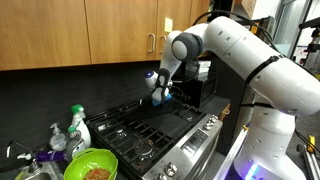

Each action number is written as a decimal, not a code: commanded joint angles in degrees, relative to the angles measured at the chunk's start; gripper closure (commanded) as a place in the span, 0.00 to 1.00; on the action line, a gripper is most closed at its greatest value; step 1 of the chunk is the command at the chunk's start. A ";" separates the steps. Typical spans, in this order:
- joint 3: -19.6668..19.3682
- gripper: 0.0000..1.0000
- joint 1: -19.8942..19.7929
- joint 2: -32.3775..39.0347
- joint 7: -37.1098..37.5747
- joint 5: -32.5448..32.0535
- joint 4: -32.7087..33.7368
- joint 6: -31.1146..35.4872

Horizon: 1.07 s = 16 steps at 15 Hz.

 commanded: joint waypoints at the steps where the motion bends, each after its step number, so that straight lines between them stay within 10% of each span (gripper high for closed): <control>1: 0.42 0.50 -0.55 0.07 -2.54 2.21 0.37 -1.77; 5: 0.65 0.28 -1.50 0.10 -2.68 2.34 0.73 -1.46; 6: 0.84 0.67 -1.85 0.09 -2.76 2.53 0.72 -1.39; 8: 1.02 0.64 -2.24 0.06 -2.89 2.92 0.76 -1.12; 13: 1.39 0.99 -1.93 0.33 -3.05 4.35 1.27 -0.82; 16: 1.69 1.00 -2.02 0.11 -3.06 4.58 1.17 -0.61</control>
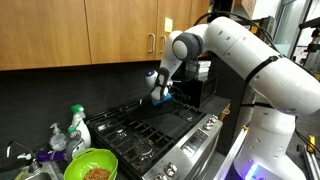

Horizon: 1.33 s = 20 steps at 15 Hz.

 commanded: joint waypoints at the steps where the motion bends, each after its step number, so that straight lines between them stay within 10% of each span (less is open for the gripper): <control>1: 0.40 1.00 -0.27 0.08 -1.67 1.73 0.10 0.22; 14: -4.20 1.00 16.07 -10.09 4.13 -2.85 -14.50 -0.79; 20: -6.62 1.00 17.81 -11.74 6.79 -5.76 -20.43 -0.80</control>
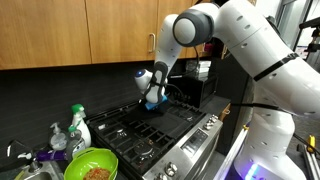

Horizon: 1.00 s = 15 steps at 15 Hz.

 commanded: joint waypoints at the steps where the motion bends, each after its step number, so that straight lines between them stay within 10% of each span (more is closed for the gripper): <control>1: -2.43 1.00 0.33 -1.27 2.57 -2.45 -5.33 -0.40; 12: -4.06 1.00 -6.01 -2.66 0.38 2.20 -16.87 10.09; 13: -4.33 0.74 -5.94 -2.75 -0.06 2.60 -17.35 11.68; 14: -4.21 0.98 -5.16 -1.19 0.10 3.60 -14.47 9.64; 15: -4.39 0.94 -5.09 -1.25 -0.11 3.97 -14.97 10.43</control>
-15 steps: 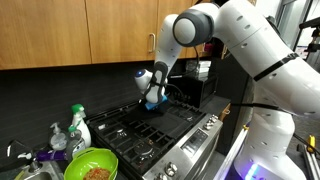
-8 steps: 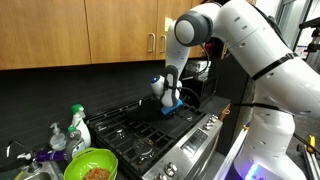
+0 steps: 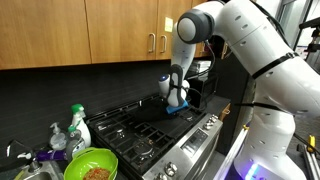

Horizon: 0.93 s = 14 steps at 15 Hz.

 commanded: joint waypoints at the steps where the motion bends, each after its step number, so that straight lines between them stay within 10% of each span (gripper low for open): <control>1: -0.82 0.88 0.97 0.49 -1.96 2.61 -0.27 0.66; 3: -1.15 0.74 0.97 0.32 -2.01 2.63 -0.57 0.72; 4: -1.20 0.49 0.97 0.21 -2.05 2.63 -0.69 0.72; 14: -5.64 0.00 8.78 -2.22 -7.31 1.48 3.77 -2.19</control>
